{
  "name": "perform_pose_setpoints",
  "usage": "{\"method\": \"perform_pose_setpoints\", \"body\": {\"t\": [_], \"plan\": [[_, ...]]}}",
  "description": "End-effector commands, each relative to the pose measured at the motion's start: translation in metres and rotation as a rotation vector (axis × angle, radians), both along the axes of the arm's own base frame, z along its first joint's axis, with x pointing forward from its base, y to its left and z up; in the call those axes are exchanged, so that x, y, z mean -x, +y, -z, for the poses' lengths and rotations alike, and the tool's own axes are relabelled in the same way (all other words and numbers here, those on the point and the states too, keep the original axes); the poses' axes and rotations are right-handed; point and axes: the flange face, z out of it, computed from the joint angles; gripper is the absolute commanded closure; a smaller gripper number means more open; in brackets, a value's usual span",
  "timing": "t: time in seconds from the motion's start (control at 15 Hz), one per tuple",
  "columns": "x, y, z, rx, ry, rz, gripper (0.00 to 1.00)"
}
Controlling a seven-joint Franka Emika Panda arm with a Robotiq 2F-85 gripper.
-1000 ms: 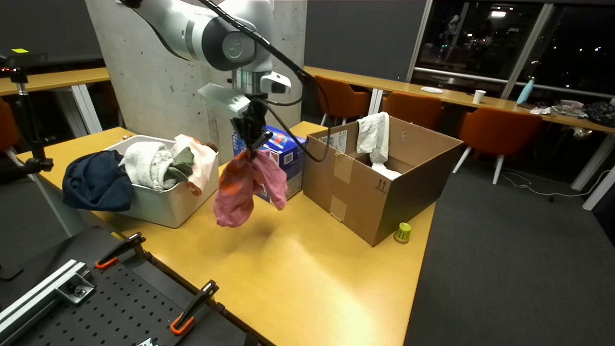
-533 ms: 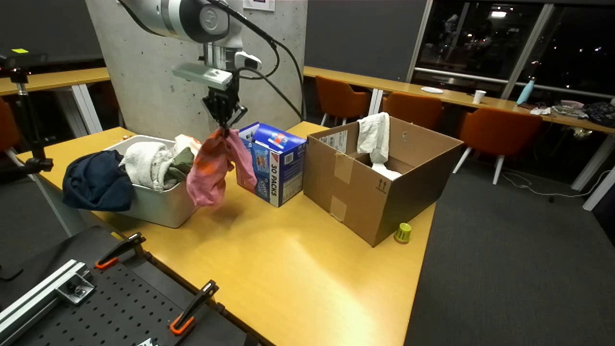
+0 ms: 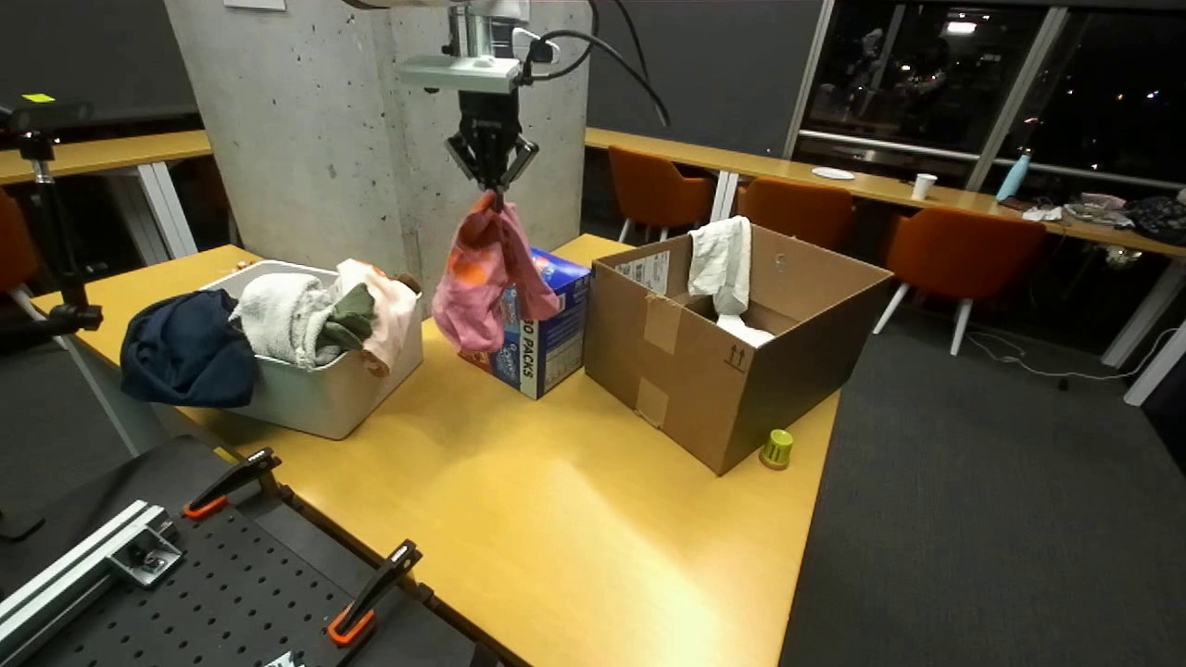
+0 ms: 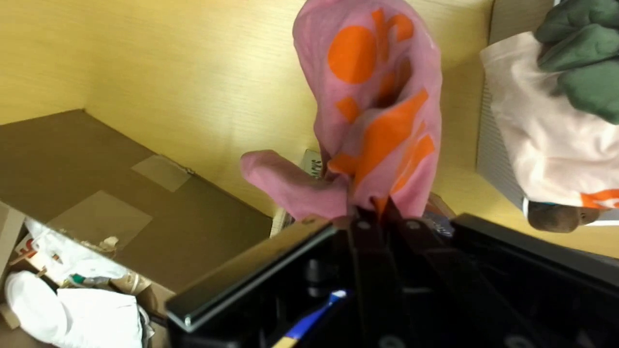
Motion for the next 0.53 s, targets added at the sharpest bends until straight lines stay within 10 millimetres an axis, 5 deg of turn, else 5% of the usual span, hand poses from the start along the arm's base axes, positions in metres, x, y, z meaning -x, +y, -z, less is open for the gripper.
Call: {"method": "perform_pose_setpoints", "body": {"t": [0.0, 0.27, 0.47], "plan": [[-0.036, 0.010, -0.013, 0.088, -0.023, -0.031, 0.99], [-0.064, 0.035, -0.019, 0.148, -0.095, -0.086, 0.99], [-0.084, 0.062, 0.002, 0.171, -0.126, -0.146, 0.99]]}}
